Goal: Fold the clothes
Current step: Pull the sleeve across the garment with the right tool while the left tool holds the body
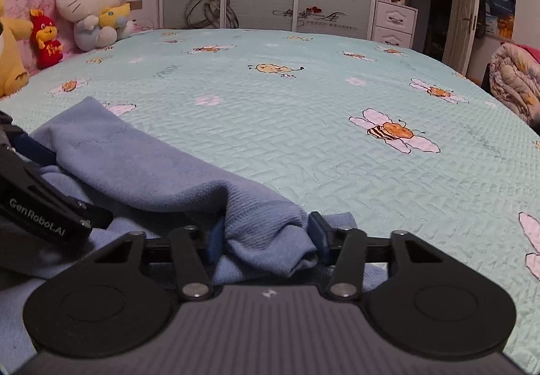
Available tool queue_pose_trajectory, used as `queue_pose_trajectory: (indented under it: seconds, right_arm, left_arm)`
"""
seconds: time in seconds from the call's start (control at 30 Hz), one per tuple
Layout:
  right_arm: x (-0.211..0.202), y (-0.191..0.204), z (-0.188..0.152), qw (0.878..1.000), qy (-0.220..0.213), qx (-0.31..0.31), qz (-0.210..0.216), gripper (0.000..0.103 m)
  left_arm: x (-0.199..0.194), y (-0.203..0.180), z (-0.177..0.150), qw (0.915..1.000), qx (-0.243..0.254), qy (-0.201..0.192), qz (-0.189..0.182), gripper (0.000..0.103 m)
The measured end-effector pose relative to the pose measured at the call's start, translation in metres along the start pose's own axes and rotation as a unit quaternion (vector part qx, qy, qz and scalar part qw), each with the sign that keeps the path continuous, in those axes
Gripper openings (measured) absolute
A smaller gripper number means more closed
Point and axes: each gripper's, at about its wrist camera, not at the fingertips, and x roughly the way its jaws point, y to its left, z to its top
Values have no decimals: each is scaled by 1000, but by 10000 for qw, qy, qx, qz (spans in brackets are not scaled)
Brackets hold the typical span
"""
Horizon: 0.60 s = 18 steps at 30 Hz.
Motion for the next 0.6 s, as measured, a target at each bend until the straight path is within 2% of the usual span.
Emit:
queue_pose_trajectory:
  seconds: [0.23,0.6]
  right_arm:
    - [-2,2,-1,9999,-111,52,26,37]
    - [-5,-2,1,9996,-210,185,32,34]
  left_arm:
    - [0,0,0,10000,-16,-6,4,103]
    - [0,-2,2,10000,-36,9,46,103]
